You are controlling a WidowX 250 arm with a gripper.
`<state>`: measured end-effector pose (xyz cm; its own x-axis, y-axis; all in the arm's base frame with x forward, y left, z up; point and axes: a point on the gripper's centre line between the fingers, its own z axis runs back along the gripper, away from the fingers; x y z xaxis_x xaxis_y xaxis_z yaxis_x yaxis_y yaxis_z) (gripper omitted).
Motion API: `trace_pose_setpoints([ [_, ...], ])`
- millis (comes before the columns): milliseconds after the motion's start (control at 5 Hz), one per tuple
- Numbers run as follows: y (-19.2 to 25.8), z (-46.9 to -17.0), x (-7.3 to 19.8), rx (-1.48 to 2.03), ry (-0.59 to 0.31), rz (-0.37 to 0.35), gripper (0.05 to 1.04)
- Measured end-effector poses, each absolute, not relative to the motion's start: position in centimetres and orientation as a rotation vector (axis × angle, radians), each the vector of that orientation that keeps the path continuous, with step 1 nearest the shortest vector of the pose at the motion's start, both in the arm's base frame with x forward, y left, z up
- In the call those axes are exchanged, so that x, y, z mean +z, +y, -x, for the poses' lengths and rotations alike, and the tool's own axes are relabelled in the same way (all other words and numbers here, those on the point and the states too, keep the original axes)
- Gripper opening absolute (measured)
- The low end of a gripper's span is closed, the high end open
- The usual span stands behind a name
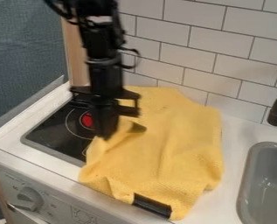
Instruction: Unfold the cloth from right to left
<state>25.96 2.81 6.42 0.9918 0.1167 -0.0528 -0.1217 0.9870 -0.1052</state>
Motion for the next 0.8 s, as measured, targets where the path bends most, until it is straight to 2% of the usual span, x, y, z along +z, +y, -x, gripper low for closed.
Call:
trace_pose_setpoints([
  [600,10.6,-22.5,6.9,0.58,0.018,0.164,0.048],
  [800,11.3,-22.2,5.9,0.678,0.057,0.188,0.048],
])
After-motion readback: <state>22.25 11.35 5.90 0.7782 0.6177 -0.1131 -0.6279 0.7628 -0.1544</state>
